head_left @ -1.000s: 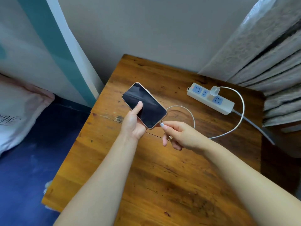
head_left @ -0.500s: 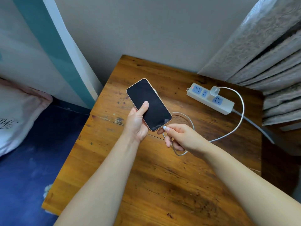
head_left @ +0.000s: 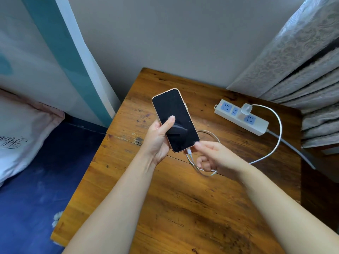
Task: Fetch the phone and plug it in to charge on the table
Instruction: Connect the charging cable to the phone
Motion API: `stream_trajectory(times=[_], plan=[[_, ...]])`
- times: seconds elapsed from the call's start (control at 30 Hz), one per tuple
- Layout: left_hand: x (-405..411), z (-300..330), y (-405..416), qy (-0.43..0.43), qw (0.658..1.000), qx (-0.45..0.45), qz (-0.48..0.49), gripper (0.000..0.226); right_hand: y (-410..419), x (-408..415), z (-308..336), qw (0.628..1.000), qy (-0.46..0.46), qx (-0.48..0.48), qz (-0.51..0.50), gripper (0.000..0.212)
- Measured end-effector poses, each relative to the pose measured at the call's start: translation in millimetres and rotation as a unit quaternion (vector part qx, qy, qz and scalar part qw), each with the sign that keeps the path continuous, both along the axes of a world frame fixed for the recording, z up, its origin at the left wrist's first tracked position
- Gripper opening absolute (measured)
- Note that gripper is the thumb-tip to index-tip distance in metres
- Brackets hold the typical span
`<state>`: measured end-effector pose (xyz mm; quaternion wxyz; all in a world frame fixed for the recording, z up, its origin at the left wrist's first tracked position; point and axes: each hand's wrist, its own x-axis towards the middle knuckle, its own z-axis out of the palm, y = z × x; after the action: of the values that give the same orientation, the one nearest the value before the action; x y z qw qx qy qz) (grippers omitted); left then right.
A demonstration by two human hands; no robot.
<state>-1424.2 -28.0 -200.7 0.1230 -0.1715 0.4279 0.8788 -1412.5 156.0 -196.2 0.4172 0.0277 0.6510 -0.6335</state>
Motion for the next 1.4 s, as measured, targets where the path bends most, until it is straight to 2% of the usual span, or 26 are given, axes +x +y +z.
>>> stream_trajectory(times=[0.1, 0.27, 0.63, 0.8, 0.97, 1.4], plan=[[-1.8, 0.7, -4.6, -0.02, 0.999, 0.035, 0.0, 0.048, 4.2, -12.2, 2.7, 0.992, -0.041, -0.08, -0.093, 0.034], [-4.0, -5.3, -10.2, -0.058, 0.993, 0.1, -0.022, 0.076, -6.2, -10.5, -2.0, 0.99, -0.037, -0.099, -0.089, 0.032], [1.5, -20.6, -16.9, -0.073, 0.993, 0.084, -0.033, 0.058, -11.5, -2.1, -16.9, 0.987, -0.062, -0.113, -0.095, 0.027], [0.8, -23.1, -19.2, -0.071, 0.994, 0.077, -0.035, 0.056, -13.5, -3.0, -18.0, 0.988, -0.065, -0.103, -0.098, 0.026], [1.0, -26.0, -22.3, -0.067, 0.994, 0.082, -0.035, 0.056, -12.8, -5.0, -21.9, 0.989, -0.027, -0.073, -0.126, 0.022], [-0.8, -30.6, -30.8, -0.083, 0.993, 0.072, -0.031, 0.052, -20.9, -8.7, -26.2, 0.979, -0.06, -0.112, -0.16, 0.02]])
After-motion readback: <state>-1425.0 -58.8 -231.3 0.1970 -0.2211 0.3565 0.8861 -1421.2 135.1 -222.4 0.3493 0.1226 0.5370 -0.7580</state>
